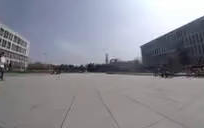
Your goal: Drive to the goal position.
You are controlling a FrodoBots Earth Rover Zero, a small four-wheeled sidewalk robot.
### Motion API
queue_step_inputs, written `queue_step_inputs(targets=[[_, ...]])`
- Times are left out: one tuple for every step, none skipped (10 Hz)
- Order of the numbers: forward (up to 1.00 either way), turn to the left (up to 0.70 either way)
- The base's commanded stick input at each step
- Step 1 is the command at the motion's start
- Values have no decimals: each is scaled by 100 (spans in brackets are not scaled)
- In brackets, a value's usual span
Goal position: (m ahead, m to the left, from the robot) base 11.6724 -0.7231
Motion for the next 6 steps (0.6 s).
queue_step_inputs(targets=[[100,40],[100,40],[100,40],[100,40],[100,12],[100,0]])
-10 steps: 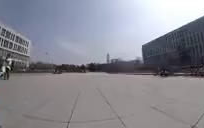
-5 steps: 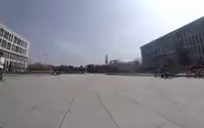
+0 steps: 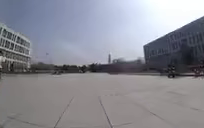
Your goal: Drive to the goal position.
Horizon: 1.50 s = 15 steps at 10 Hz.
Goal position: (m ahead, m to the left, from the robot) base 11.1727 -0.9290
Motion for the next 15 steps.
queue_step_inputs(targets=[[100,0],[100,0],[100,0],[100,0],[100,0],[100,0],[100,0],[100,0],[100,0],[100,0],[100,0],[100,0],[100,0],[100,0],[100,0]])
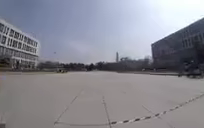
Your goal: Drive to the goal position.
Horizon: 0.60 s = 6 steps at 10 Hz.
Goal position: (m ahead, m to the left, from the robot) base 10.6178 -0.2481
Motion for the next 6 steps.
queue_step_inputs(targets=[[100,0],[100,0],[100,0],[100,0],[100,0],[100,0]])
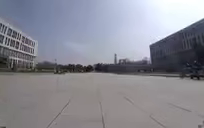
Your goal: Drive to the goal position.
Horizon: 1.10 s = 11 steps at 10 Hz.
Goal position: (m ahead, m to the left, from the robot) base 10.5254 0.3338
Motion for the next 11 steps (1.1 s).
queue_step_inputs(targets=[[100,0],[100,0],[100,0],[100,0],[100,0],[100,0],[100,0],[100,0],[100,0],[100,0],[100,0]])
